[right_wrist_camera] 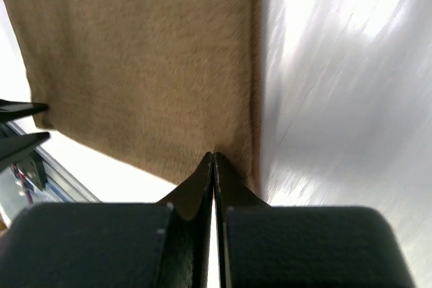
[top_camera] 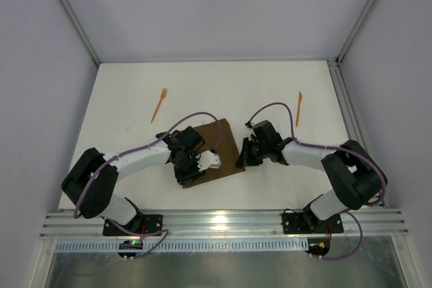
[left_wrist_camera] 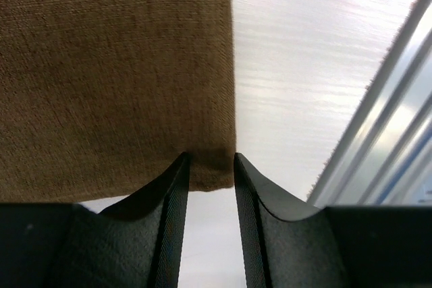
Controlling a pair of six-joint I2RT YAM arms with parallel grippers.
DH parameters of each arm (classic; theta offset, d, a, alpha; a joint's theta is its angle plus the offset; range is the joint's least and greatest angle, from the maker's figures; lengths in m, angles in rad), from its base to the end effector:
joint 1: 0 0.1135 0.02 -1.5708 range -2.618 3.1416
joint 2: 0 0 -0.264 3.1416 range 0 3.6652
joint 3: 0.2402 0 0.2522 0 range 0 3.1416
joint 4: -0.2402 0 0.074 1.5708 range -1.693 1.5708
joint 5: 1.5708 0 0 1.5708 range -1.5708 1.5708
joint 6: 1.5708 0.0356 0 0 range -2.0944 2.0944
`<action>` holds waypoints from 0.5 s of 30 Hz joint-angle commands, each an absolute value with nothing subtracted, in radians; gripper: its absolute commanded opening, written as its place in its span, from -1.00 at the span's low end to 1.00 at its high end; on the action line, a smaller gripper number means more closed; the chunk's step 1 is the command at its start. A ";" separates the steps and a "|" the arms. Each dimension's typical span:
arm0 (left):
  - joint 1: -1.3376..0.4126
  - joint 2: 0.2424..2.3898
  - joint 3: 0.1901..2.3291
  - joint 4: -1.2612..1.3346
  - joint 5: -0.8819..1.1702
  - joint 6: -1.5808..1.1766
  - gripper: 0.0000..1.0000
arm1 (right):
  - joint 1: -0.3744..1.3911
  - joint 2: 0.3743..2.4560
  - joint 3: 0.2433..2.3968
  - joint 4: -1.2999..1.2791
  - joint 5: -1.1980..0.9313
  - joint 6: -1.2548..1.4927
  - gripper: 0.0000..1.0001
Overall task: Fold the napkin into a case and place the utensils inside
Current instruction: Smooth out the square-folded napkin at the center of the board.
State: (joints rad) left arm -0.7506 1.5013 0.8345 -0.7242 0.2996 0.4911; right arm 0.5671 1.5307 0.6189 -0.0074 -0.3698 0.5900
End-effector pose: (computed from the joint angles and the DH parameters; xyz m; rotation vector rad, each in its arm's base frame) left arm 0.1761 -0.1786 0.1662 1.7578 2.3884 -0.4784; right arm 0.2224 0.1569 0.1351 -0.1370 2.6504 0.9040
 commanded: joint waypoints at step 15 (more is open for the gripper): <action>-0.738 1.519 0.807 -0.689 0.293 0.465 -0.59 | 0.649 1.528 0.591 -0.008 -0.377 0.595 -0.94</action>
State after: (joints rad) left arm -0.7429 1.5055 0.8207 -0.7376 0.3237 0.4801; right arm 0.6464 1.4891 0.6071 -0.0441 -0.3733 0.5682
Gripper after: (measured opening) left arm 0.214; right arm 0.031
